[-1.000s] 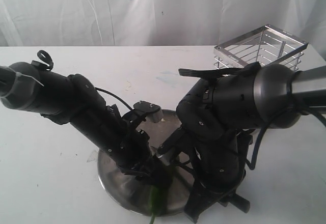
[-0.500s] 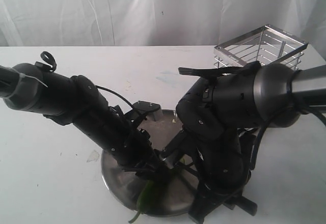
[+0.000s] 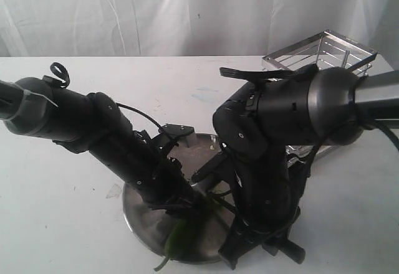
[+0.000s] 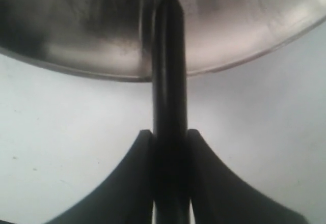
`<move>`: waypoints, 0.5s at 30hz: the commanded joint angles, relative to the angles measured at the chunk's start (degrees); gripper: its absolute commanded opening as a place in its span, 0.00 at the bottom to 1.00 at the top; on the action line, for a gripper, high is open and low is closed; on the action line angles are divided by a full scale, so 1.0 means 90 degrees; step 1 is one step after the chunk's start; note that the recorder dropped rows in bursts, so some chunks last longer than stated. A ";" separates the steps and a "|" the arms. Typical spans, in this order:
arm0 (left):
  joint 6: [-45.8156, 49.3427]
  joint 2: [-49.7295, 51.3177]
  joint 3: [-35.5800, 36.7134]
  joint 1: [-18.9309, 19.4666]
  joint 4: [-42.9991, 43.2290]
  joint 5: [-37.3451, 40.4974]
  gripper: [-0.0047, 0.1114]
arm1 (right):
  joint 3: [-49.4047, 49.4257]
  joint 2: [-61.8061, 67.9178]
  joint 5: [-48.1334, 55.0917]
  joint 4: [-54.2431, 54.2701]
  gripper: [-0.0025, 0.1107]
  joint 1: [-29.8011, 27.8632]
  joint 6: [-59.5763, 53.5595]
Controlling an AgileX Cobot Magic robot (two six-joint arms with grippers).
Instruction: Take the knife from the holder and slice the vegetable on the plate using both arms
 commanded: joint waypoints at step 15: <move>-0.0416 -0.0429 0.0059 0.0403 0.0248 -0.0720 0.42 | -0.0041 0.0298 0.0489 0.0359 0.02 0.0041 -0.0457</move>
